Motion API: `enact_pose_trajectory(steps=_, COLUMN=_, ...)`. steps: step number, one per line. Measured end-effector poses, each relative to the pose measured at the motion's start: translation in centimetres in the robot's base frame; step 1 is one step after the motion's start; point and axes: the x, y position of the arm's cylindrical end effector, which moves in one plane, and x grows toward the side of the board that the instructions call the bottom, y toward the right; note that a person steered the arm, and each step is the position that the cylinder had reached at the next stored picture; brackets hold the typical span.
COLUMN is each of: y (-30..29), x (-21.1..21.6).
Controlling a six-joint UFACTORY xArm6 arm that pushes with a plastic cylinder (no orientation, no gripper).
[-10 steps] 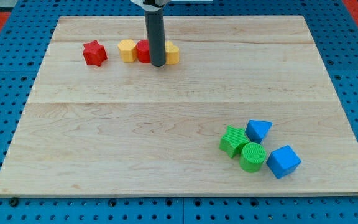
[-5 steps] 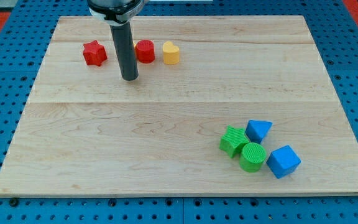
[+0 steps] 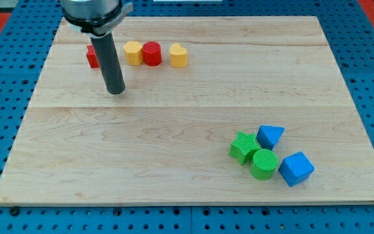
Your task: Push the blue cube along with green circle towards bottom center
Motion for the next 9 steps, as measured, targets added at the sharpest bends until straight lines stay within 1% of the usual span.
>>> enact_pose_trajectory(steps=2, y=-5.7, x=-0.2)
enact_pose_trajectory(steps=3, y=3.5, x=1.9)
enact_pose_trajectory(steps=4, y=13.3, x=5.6)
enact_pose_trajectory(steps=5, y=24.0, x=5.6)
enact_pose_trajectory(steps=6, y=36.0, x=6.9)
enact_pose_trajectory(steps=7, y=40.1, x=14.9)
enact_pose_trajectory(steps=8, y=39.1, x=16.9)
enact_pose_trajectory(steps=9, y=32.5, x=17.2)
